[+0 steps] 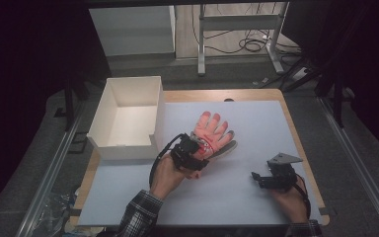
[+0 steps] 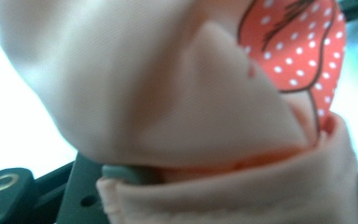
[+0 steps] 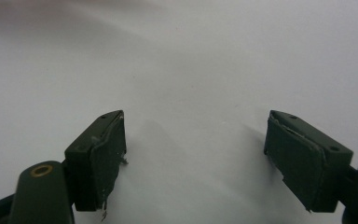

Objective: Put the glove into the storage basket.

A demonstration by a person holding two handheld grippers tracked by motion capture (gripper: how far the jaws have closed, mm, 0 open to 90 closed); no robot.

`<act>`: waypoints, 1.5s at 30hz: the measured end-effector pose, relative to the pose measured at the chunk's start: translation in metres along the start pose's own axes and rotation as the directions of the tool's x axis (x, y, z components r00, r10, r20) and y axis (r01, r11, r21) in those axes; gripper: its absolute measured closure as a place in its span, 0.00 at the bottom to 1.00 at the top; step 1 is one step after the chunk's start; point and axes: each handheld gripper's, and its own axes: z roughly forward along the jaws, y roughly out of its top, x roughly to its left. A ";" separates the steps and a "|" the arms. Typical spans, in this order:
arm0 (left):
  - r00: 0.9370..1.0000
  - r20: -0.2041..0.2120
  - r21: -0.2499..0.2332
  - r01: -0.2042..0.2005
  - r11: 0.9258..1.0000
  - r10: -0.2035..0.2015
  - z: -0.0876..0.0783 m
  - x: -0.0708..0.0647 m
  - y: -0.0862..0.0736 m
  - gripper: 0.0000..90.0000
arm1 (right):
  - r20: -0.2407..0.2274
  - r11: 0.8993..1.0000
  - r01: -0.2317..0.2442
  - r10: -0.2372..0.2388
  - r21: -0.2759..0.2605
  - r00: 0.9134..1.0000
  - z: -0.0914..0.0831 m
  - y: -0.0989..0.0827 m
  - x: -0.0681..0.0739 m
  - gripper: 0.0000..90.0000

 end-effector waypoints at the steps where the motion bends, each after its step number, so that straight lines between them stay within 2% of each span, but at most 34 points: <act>1: 1.000 0.000 0.000 0.000 1.000 0.000 0.000 0.000 0.000 0.55 | -0.001 1.000 -0.002 0.002 0.001 1.000 0.000 0.000 0.000 0.24; 7: 1.000 -0.019 0.005 0.007 1.000 -0.006 -0.017 0.010 0.020 0.54 | -0.002 1.000 -0.001 0.001 0.001 1.000 0.000 0.000 0.000 0.24; 14: 0.999 -0.037 0.010 0.015 1.000 -0.014 -0.036 0.017 0.035 0.54 | -0.001 1.000 -0.002 0.002 -0.001 1.000 0.000 0.000 0.000 0.24; 21: 0.998 -0.055 0.018 0.030 0.999 -0.029 -0.054 0.027 0.044 0.54 | 0.000 1.000 0.000 0.000 -0.002 1.000 0.000 0.000 0.000 0.24; 28: 0.993 -0.101 0.003 0.065 0.998 -0.065 -0.082 0.045 0.049 0.54 | -0.001 1.000 -0.002 0.002 -0.002 1.000 0.000 0.000 0.000 0.24; 30: 0.992 -0.107 -0.001 0.073 0.997 -0.072 -0.086 0.047 0.049 0.54 | -0.001 1.000 -0.001 0.001 -0.002 1.000 0.000 0.000 0.000 0.24; 32: 0.989 -0.118 -0.006 0.087 0.996 -0.087 -0.093 0.052 0.048 0.54 | -0.001 1.000 -0.002 0.002 -0.002 1.000 0.000 0.000 0.000 0.24; 33: 0.985 -0.134 -0.014 0.108 0.994 -0.109 -0.099 0.058 0.046 0.54 | -0.002 1.000 -0.004 0.004 -0.002 1.000 0.000 0.000 0.000 0.24; 34: 0.985 -0.134 -0.014 0.108 0.994 -0.109 -0.099 0.058 0.046 0.54 | -0.002 1.000 -0.004 0.004 -0.002 1.000 0.000 0.000 0.000 0.24; 37: 0.979 -0.154 -0.019 0.131 0.991 -0.132 -0.107 0.069 0.044 0.54 | -0.001 1.000 -0.002 0.002 -0.002 1.000 0.000 0.000 0.000 0.24; 39: 0.971 -0.176 -0.025 0.161 0.987 -0.163 -0.116 0.079 0.040 0.54 | -0.002 1.000 -0.004 0.004 -0.002 1.000 0.000 0.000 0.000 0.24; 43: 0.963 -0.194 -0.035 0.186 0.982 -0.189 -0.126 0.089 0.037 0.54 | -0.002 1.000 -0.003 0.003 -0.001 1.000 0.000 0.000 0.000 0.24; 45: 0.952 -0.215 -0.044 0.214 0.976 -0.218 -0.136 0.099 0.034 0.54 | -0.001 1.000 -0.002 0.002 -0.002 1.000 0.000 0.000 0.000 0.24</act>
